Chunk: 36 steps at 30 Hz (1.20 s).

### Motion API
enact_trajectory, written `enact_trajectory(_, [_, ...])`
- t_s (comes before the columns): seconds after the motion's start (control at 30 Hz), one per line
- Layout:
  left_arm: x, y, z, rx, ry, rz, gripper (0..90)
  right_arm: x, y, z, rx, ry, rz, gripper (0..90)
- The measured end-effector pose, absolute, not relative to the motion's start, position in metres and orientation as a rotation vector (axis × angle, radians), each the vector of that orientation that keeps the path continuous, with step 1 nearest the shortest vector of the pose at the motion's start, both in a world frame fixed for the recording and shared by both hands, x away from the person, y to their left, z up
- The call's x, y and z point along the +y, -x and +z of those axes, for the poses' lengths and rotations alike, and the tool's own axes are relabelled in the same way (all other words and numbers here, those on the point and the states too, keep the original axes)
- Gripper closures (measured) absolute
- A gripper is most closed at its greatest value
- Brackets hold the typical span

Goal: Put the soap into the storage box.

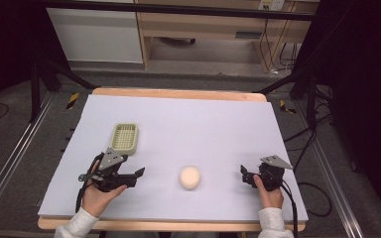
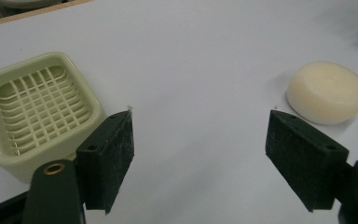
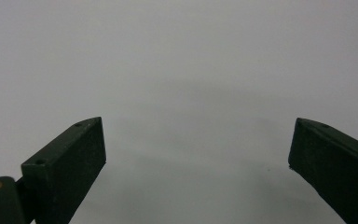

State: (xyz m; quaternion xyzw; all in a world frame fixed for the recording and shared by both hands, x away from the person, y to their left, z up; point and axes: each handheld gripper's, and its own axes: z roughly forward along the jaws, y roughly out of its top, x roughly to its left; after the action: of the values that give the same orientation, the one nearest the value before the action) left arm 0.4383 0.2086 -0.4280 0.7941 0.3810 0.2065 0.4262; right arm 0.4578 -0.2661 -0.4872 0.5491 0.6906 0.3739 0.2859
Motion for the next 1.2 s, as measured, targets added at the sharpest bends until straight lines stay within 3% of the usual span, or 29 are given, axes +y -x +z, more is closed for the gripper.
enact_trajectory(1.2, [0.141,-0.45,-0.408,0.815,-2.035,0.466,20.1,-0.266,-0.458,-0.487,1.849,-1.468,0.999,4.3])
